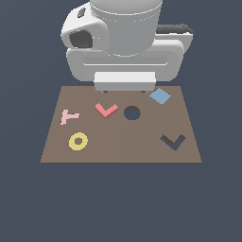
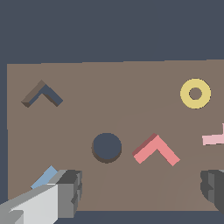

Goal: Insert a designated object into the corresponding slot on a board.

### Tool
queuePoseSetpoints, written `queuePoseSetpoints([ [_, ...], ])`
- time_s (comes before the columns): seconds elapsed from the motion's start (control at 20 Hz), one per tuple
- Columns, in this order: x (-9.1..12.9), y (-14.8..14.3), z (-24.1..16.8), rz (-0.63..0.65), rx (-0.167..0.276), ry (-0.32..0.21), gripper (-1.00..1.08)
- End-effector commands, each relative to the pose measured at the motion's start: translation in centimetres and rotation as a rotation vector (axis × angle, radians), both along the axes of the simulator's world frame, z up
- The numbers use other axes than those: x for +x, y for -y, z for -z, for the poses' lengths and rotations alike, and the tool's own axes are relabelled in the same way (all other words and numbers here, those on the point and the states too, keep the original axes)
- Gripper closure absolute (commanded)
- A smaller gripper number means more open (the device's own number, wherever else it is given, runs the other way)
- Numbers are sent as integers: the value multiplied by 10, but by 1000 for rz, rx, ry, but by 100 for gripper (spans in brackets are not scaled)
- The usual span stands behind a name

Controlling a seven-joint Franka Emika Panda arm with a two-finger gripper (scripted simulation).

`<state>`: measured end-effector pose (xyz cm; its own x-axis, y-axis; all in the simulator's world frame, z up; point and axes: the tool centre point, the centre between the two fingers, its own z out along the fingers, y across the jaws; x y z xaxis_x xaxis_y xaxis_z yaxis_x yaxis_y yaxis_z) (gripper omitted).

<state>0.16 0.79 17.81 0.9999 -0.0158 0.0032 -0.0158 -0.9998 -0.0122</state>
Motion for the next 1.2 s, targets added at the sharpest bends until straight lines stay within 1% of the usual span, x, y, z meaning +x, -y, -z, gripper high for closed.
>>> queuePoseSetpoints([
  [0.0, 0, 0, 0, 0, 0, 0, -92],
  [0.3, -2, 1, 4, -23, 0, 0, -92],
  [0.55, -6, 4, 13, -76, -1, 0, -92],
  [0.85, -15, 11, 32, -182, -3, 0, -92],
  [1.15, -25, 22, 58, -332, -5, 1, -92],
])
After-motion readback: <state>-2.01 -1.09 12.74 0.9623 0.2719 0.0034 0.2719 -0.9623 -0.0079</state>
